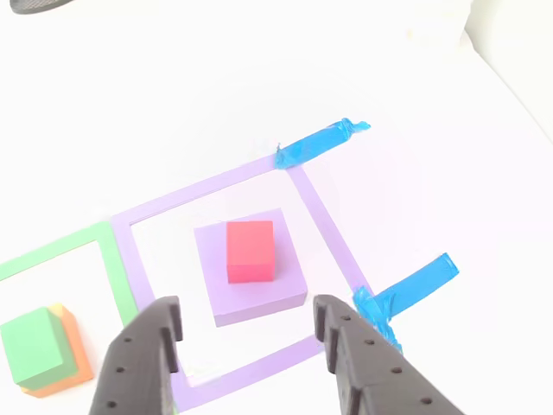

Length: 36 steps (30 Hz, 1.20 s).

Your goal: Tower of hanoi

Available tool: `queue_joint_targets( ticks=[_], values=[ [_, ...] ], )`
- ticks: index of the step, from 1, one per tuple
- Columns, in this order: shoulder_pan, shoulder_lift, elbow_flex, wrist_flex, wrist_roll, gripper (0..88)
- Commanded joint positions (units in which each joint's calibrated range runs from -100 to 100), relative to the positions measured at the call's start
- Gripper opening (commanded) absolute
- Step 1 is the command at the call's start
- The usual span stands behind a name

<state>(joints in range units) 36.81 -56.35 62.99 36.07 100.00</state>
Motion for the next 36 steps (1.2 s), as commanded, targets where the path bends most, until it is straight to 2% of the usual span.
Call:
queue_joint_targets(
  ticks=[1, 3, 16, 27, 36],
  values=[
    [1.2, 5.0, 6.3, -17.2, 0.0, 21.3],
    [1.3, 8.7, 10.3, -26.8, 0.0, 22.2],
    [-0.3, 37.6, 10.3, -60.0, 0.0, 25.4],
    [1.4, 51.9, 8.1, -72.2, 0.0, 25.4],
    [1.4, 57.9, 4.8, -75.2, 0.0, 23.5]
  ],
)
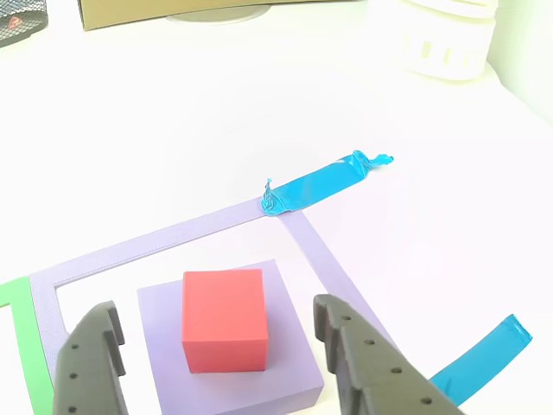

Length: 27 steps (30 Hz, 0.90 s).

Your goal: Tower of hanoi

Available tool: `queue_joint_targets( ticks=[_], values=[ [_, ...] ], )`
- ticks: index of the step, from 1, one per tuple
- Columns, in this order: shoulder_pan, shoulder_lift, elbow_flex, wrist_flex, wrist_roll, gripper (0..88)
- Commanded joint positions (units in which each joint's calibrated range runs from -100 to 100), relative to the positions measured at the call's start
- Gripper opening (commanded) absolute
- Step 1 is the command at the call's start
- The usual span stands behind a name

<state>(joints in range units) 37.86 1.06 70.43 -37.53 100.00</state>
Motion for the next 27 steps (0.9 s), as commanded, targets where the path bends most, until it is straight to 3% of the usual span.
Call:
queue_joint_targets(
  ticks=[1, 27],
  values=[
    [0.2, 0.9, -2.8, -1.8, 0.0, 23.0],
    [-4.2, 6.2, -4.3, -5.9, 0.0, 2.6]
  ],
)
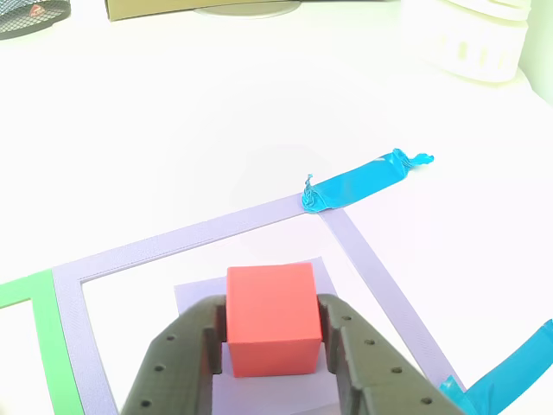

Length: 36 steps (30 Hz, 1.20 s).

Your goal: Tower of hanoi

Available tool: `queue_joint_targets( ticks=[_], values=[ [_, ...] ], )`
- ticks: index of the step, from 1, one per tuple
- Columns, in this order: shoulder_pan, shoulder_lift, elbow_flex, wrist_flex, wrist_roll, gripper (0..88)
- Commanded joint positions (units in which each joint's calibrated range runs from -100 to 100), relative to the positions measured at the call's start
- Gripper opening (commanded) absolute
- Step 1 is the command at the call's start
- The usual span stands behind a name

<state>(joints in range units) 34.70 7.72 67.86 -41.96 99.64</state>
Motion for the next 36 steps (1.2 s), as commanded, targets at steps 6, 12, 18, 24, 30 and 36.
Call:
queue_joint_targets(
  ticks=[6, 12, 18, 24, 30, 36],
  values=[
    [-2.2, -1.9, -2.0, -0.1, 0.4, 0.8],
    [-3.3, -9.0, -2.3, 6.7, 0.4, 0.2],
    [-4.5, -25.0, -4.8, 28.4, 0.4, 0.1],
    [-5.0, -48.6, -10.3, 66.3, 0.4, 0.1],
    [-8.5, -61.1, -23.7, 96.3, 0.4, 0.1],
    [-12.7, -59.8, -45.8, 119.8, 0.4, 0.1]
  ],
)
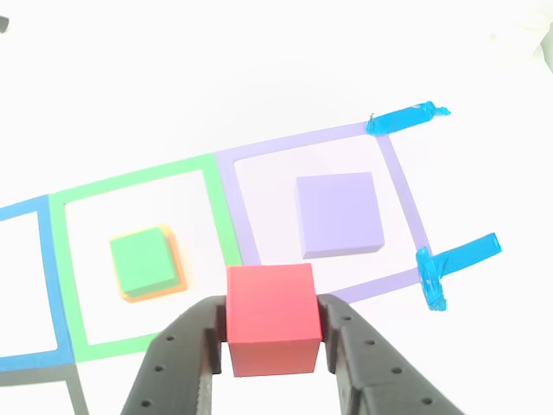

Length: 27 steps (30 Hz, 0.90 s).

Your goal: Tower of hanoi

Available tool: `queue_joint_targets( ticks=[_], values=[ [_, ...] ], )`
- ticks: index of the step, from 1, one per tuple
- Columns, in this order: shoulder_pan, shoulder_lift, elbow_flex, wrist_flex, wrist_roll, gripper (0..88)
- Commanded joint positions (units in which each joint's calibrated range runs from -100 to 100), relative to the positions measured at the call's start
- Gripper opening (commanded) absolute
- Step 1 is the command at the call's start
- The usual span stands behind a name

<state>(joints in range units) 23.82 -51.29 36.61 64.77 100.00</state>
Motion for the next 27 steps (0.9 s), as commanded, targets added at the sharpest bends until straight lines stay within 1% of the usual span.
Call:
queue_joint_targets(
  ticks=[1, 4, 8, 13, 16, 19, 22, 24, 27],
  values=[
    [-2.6, 0.0, -18.0, 15.9, 0.0, 0.1],
    [-5.3, 2.2, -28.2, 24.0, 0.0, 0.1],
    [-9.0, 3.6, -36.2, 29.6, 0.0, 0.1],
    [-14.0, 2.9, -36.8, 30.7, 0.0, 0.1],
    [-15.2, 1.8, -33.7, 29.1, 0.0, 0.1],
    [-15.3, -1.2, -24.0, 23.2, 0.0, 0.1],
    [-15.7, -4.5, -10.8, 13.2, 0.0, 0.1],
    [-16.0, -5.9, -1.8, 4.9, 0.0, 0.1],
    [-16.6, -7.2, 12.4, -10.4, 0.0, 0.1]
  ],
)
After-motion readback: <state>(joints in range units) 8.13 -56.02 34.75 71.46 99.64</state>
